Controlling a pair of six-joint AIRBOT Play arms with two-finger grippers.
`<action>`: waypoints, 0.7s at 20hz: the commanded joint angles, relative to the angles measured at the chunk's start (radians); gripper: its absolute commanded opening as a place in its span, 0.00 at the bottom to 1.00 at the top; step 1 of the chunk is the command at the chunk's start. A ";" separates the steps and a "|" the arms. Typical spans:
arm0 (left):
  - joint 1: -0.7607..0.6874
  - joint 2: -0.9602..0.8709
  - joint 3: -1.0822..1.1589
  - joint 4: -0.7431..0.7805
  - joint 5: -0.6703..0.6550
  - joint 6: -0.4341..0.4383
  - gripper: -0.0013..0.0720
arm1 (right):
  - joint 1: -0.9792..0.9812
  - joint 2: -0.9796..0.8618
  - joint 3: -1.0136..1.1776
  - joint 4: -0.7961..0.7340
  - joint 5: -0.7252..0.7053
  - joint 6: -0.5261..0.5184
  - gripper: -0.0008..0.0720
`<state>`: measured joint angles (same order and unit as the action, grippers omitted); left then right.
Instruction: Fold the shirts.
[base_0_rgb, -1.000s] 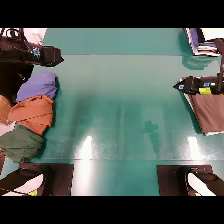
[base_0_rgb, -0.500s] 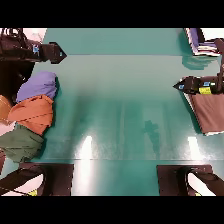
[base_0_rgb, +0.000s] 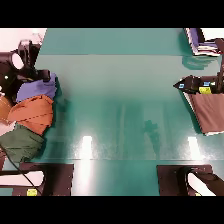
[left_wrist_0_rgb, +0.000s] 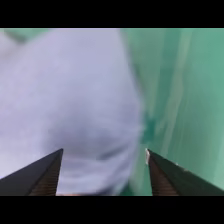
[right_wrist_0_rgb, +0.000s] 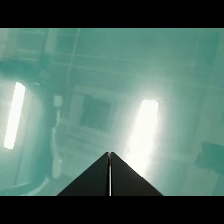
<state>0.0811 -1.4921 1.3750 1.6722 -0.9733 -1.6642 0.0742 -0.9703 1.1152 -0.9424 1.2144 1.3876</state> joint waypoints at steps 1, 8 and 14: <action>0.036 -0.106 -0.010 0.022 0.009 -0.005 0.87 | 0.001 0.000 0.000 0.000 -0.014 0.000 0.03; 0.036 0.007 0.119 0.027 -0.037 -0.003 0.05 | 0.001 0.000 0.010 0.008 -0.037 0.001 0.03; -0.056 0.330 0.456 -0.005 -0.217 0.129 0.05 | 0.000 0.000 0.241 0.003 -0.062 0.000 0.03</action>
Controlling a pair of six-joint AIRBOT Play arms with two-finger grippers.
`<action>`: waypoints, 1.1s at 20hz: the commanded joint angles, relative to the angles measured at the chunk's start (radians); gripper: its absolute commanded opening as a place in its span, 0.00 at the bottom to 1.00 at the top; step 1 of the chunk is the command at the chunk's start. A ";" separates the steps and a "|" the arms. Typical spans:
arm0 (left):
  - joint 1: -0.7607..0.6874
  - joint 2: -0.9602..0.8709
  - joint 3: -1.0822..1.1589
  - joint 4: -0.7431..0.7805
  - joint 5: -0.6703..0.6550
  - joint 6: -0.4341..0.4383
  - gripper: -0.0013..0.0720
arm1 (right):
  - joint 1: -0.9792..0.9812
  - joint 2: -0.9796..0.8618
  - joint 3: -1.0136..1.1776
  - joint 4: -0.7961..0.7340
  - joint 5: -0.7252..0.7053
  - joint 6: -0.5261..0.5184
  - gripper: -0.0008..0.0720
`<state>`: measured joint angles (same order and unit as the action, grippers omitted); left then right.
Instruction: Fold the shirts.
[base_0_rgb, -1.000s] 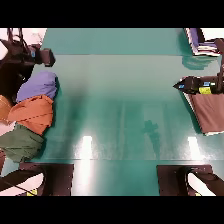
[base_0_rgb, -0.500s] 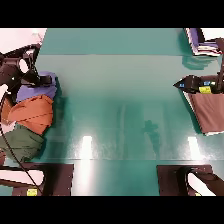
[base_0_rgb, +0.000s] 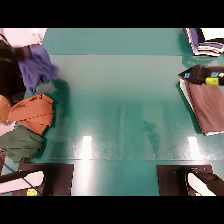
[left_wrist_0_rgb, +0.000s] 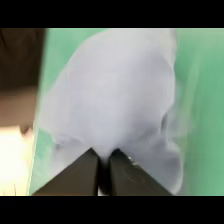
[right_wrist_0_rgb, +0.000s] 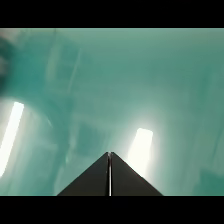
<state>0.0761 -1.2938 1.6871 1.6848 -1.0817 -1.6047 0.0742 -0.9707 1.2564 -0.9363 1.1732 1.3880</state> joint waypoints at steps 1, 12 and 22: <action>-0.094 0.169 0.184 -0.021 -0.146 0.079 0.05 | 0.000 0.000 0.138 -0.008 -0.028 0.000 0.03; -0.851 -0.017 0.105 -0.093 -0.276 0.099 0.11 | 0.000 0.000 0.336 -0.007 0.022 -0.001 0.03; -0.498 -0.064 -0.010 -0.078 -0.314 0.012 0.76 | -0.001 0.041 0.302 -0.008 0.041 -0.001 0.03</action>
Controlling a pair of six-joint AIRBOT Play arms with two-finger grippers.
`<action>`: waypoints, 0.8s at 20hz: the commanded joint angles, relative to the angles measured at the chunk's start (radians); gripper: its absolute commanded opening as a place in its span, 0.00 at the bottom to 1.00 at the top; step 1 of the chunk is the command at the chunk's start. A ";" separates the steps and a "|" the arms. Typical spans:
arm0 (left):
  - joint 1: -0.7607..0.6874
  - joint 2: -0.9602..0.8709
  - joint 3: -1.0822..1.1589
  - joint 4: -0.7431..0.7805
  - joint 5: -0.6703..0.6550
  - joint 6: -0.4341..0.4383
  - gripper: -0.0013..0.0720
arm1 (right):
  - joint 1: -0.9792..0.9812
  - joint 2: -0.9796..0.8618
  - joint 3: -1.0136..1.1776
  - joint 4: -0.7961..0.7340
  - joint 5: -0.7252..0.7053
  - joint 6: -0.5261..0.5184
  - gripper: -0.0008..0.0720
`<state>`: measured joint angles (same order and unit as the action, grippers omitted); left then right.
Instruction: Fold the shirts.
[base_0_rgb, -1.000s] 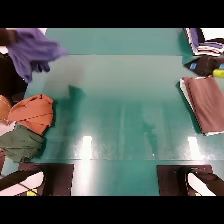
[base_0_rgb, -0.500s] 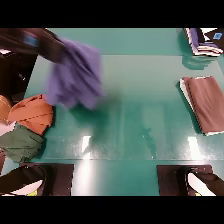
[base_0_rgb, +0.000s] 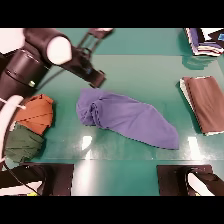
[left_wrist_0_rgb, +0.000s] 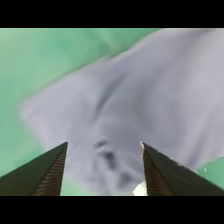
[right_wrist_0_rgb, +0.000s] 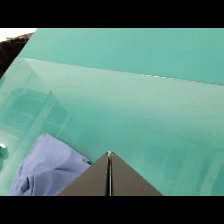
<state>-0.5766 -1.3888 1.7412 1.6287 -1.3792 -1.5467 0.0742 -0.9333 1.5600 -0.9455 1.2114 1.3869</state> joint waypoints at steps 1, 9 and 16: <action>0.231 0.055 -0.130 -0.065 0.007 -0.046 0.76 | -0.001 0.003 -0.002 0.000 0.003 0.000 0.03; 0.579 0.083 -0.678 -0.486 0.256 0.083 0.76 | -0.001 -0.002 -0.002 0.003 0.003 0.000 0.03; 0.581 0.051 -0.859 -0.668 0.447 0.167 0.76 | 0.001 -0.047 -0.002 0.011 0.044 0.001 0.03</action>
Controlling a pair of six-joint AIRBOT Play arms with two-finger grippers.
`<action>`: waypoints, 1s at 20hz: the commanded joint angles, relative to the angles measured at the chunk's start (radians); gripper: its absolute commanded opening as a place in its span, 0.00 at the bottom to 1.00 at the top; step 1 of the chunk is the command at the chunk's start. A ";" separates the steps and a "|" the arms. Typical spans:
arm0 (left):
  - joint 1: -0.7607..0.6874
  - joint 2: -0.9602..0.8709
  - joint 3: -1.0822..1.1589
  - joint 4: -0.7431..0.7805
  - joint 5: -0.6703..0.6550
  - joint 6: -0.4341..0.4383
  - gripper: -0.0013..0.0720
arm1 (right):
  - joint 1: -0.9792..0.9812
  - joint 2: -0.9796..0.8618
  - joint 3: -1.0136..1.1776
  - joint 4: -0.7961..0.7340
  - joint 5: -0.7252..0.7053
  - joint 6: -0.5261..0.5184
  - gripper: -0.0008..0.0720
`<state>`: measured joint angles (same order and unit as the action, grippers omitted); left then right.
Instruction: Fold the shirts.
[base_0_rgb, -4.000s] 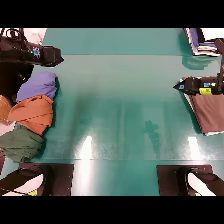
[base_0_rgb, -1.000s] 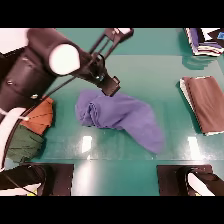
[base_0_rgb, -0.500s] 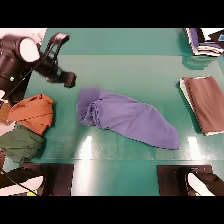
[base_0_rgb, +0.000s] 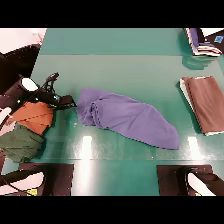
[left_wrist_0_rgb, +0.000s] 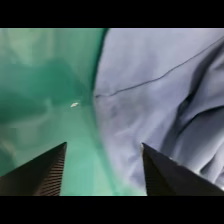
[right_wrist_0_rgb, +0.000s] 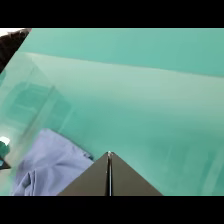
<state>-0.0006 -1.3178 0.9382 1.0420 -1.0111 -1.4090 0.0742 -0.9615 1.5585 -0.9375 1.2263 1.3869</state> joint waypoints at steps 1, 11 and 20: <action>-0.002 -0.039 -0.056 -0.095 0.084 0.030 0.76 | 0.001 -0.026 0.000 0.003 0.045 0.001 0.03; -0.068 -0.097 0.013 -0.159 0.134 0.026 0.05 | -0.002 -0.040 -0.001 -0.048 0.152 0.001 0.03; -0.005 -0.011 0.323 -0.049 -0.006 0.030 0.05 | -0.121 0.034 -0.583 -0.127 0.203 0.017 0.68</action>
<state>-0.0143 -1.3479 1.1931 0.9558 -0.9836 -1.3792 -0.0078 -0.9348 1.1782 -1.0599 1.4258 1.4132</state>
